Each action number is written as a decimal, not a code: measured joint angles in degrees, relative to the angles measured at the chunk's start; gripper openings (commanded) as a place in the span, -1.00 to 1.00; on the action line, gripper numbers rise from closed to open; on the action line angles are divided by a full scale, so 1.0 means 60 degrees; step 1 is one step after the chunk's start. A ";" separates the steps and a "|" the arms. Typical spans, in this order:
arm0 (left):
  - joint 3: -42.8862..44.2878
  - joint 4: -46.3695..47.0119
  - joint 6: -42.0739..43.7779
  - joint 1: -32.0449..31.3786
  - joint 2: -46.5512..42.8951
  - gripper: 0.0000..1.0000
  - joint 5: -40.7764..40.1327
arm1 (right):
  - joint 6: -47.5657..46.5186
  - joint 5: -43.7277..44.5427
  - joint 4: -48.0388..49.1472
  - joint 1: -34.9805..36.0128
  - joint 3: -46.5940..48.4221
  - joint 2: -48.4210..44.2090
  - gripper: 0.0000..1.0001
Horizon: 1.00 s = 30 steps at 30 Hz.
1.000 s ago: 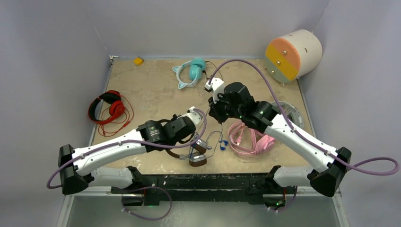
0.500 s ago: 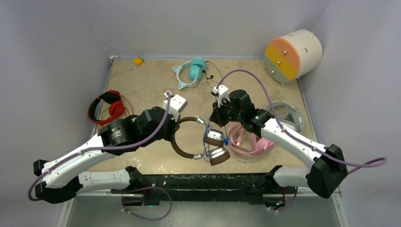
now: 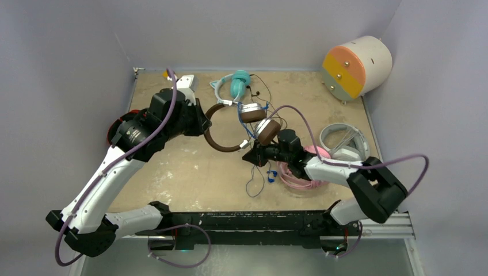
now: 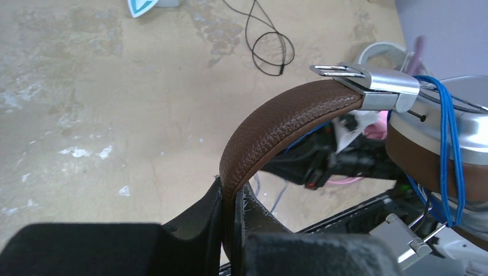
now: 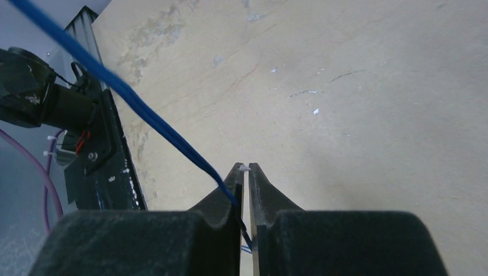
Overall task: Wrap the headphones
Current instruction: Wrap the headphones cable around the headphones.
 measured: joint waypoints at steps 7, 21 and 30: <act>0.1086 0.0197 -0.0200 0.0678 0.0616 -1.00 0.0667 | 0.0412 -0.0146 0.2044 0.0546 -0.0510 0.1665 -0.87; 0.1319 0.0958 -0.0189 0.3738 0.1708 -1.00 0.2222 | 0.0437 0.0011 0.2947 0.2255 -0.2022 -0.1381 -0.97; -0.0226 0.1661 0.0339 0.4120 0.1632 -1.00 0.0925 | 0.0404 -0.0605 0.0033 0.2393 -0.0834 -0.4156 -1.00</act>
